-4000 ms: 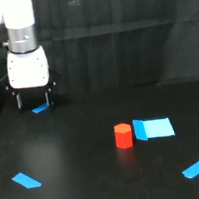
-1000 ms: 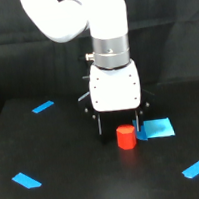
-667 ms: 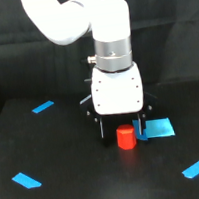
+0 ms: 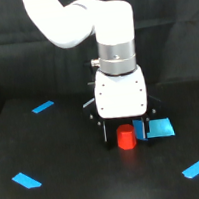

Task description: Pick up the red object from the table

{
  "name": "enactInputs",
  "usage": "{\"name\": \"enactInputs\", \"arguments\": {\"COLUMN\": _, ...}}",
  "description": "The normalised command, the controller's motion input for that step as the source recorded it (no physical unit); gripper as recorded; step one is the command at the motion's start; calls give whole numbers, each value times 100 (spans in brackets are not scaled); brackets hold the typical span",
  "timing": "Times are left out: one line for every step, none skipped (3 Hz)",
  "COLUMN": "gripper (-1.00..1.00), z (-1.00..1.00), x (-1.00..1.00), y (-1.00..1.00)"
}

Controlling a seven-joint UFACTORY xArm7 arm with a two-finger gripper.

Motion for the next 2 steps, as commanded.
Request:
{"name": "enactInputs", "arguments": {"gripper": 87, "z": -7, "x": 1, "y": -8}}
{"name": "enactInputs", "arguments": {"gripper": 89, "z": -2, "x": 8, "y": 3}}
